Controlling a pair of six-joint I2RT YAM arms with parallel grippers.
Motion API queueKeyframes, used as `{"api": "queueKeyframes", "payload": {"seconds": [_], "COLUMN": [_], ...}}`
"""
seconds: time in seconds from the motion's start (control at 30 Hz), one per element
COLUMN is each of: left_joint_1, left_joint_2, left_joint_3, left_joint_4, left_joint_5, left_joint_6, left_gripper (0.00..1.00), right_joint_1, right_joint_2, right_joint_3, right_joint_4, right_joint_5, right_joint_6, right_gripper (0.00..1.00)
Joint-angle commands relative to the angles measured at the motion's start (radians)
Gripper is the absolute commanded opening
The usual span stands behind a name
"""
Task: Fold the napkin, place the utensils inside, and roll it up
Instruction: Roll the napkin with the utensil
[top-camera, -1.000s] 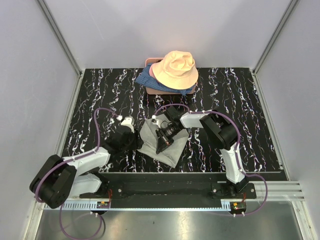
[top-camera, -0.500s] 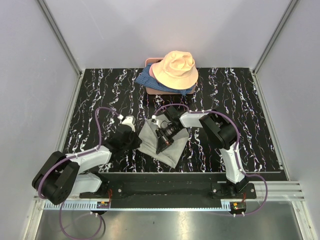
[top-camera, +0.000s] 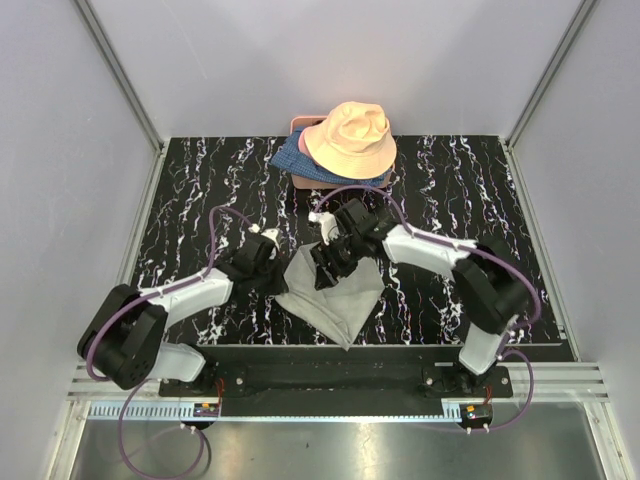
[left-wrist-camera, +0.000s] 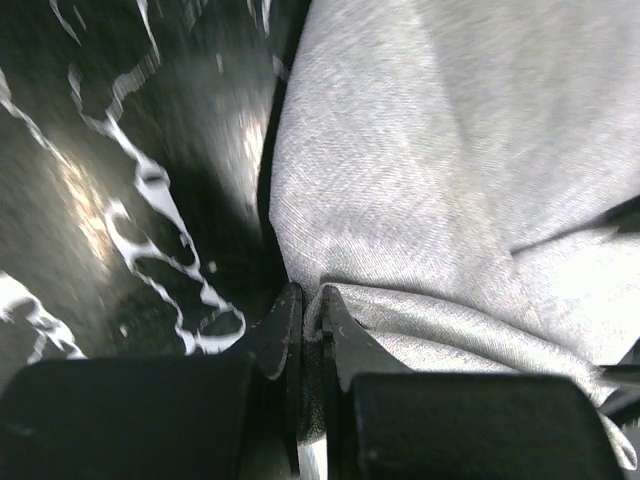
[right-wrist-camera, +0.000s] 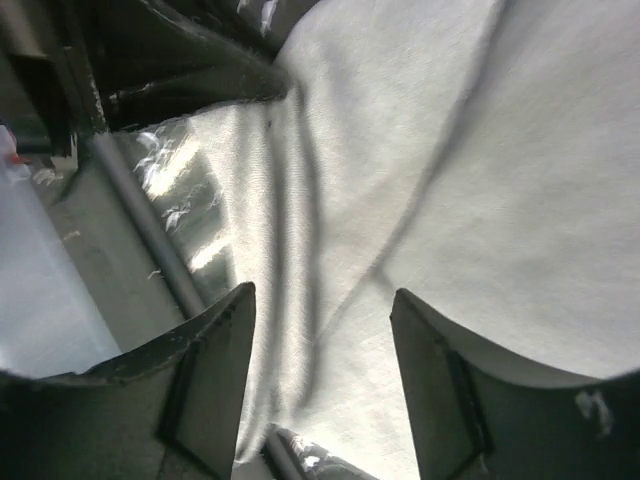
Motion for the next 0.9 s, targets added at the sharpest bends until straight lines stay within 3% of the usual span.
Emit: {"api": "queueKeyframes", "payload": {"seconds": [0.0,0.17,0.33,0.57,0.77,0.87], "left_joint_1": [-0.002,-0.002,-0.002,-0.002,0.000,0.001], "left_joint_2": [0.025,0.045,0.062,0.067,0.065,0.065], "left_joint_3": [0.038,0.062,0.073,0.076,0.076,0.079], "left_joint_4": [-0.158,-0.192,-0.204,-0.212,-0.215,-0.213], "left_joint_5": [0.081,0.098,0.108,0.110,0.107,0.110], "left_joint_6": [0.031,0.036,0.039,0.042,0.040,0.042], "left_gripper": [0.00,0.00,0.00,0.00,0.00,0.00], "right_joint_1": [0.145,0.279,0.400,0.435,0.438,0.440], "right_joint_2": [-0.161,-0.211,-0.166,-0.117,-0.083,-0.060], "right_joint_3": [-0.156,-0.287,-0.290,-0.279,-0.287,-0.287], "right_joint_4": [0.232,0.451,0.488,0.482,0.464,0.446], "right_joint_5": [0.360,0.523,0.649,0.648,0.623,0.617], "right_joint_6": [-0.025,0.013,0.013,0.015,0.041,0.059], "right_gripper": [0.69,0.74,0.77,0.78,0.72,0.61]}}
